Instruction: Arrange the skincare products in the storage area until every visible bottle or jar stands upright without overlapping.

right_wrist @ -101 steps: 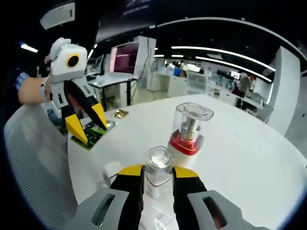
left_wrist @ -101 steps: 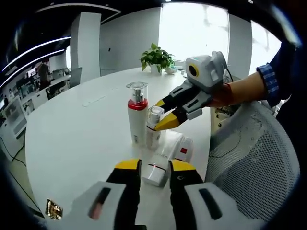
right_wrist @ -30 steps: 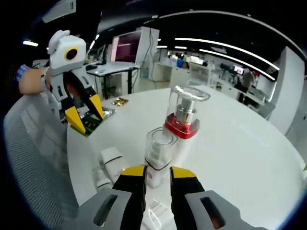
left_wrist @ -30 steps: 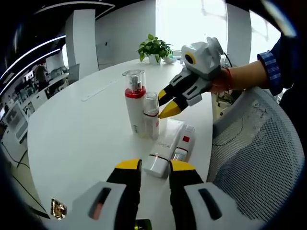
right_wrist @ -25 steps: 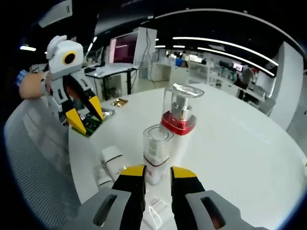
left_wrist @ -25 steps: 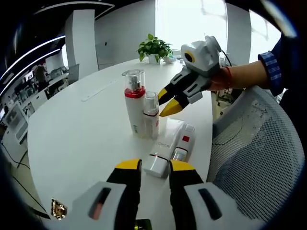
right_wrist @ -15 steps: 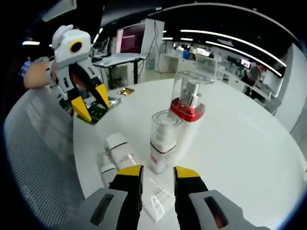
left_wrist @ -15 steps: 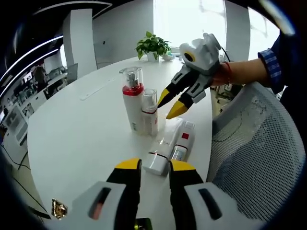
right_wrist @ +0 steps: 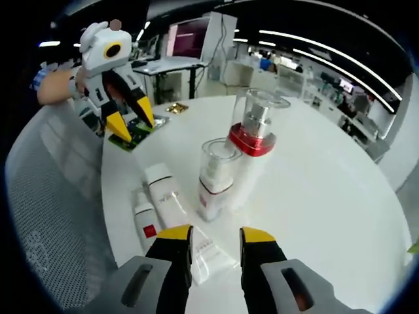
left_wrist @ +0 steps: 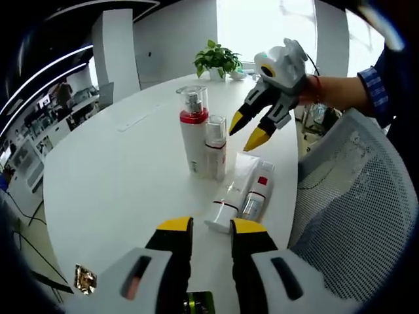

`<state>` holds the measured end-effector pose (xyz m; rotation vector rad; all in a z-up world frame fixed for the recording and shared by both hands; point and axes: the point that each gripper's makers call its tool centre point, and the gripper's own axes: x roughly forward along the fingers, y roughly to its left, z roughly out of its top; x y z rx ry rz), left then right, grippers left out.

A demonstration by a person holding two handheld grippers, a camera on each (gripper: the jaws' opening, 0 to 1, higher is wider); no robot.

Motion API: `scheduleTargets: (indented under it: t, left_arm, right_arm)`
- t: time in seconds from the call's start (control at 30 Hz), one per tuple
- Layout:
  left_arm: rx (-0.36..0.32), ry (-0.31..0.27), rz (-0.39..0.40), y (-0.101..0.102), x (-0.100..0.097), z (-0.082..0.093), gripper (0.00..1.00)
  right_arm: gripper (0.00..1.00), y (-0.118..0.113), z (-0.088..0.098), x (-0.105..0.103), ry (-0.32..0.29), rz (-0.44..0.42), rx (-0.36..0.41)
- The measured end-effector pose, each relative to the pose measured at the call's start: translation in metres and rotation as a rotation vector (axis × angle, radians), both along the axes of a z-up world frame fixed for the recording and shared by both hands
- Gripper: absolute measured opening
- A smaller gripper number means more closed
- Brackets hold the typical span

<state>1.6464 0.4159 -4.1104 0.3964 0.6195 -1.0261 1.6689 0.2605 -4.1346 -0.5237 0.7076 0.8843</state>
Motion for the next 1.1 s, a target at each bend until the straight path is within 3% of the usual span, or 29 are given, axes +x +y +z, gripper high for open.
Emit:
scheduleTargets:
  t: [0.37, 0.77, 1.1]
  left_arm:
    - [0.046, -0.016, -0.03, -0.001, -0.003, -0.005, 0.17]
    - [0.057, -0.009, -0.019, 0.002, -0.002, -0.008, 0.17]
    - [0.064, -0.007, -0.018, 0.003, -0.002, -0.01, 0.17]
  right_arm:
    - [0.26, 0.012, -0.017, -0.006, 0.061, 0.087, -0.012]
    - [0.25, 0.008, -0.032, -0.008, 0.068, 0.15, -0.121]
    - [0.24, 0.012, -0.038, -0.009, 0.085, 0.196, -0.157]
